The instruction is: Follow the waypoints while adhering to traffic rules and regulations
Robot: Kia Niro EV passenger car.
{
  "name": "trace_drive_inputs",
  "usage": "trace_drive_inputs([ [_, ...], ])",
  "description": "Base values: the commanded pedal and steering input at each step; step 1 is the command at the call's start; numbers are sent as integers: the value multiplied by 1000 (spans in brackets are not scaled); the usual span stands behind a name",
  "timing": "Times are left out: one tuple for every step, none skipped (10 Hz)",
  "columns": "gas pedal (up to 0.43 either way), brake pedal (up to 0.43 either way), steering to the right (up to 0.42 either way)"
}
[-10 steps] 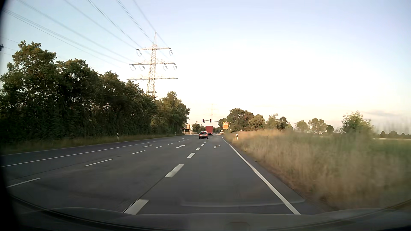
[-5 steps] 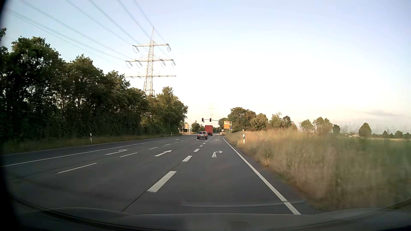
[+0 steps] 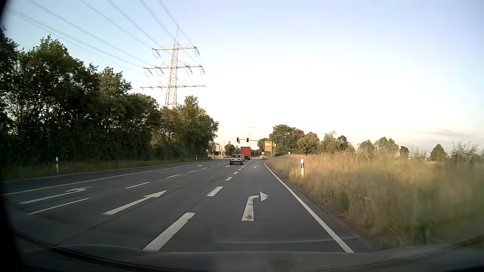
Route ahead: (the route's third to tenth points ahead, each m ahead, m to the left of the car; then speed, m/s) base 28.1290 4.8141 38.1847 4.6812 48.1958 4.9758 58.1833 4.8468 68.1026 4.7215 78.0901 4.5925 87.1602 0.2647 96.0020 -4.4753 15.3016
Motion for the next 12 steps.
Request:
trace_drive_inputs([
  [0,195,1],
  [0,195,1],
  [0,201,1],
  [0,201,1],
  [0,201,2],
  [0,207,3],
  [0,207,4],
  [0,207,4],
  [0,207,4],
  [0,213,3],
  [0,213,4],
  [0,213,2],
])
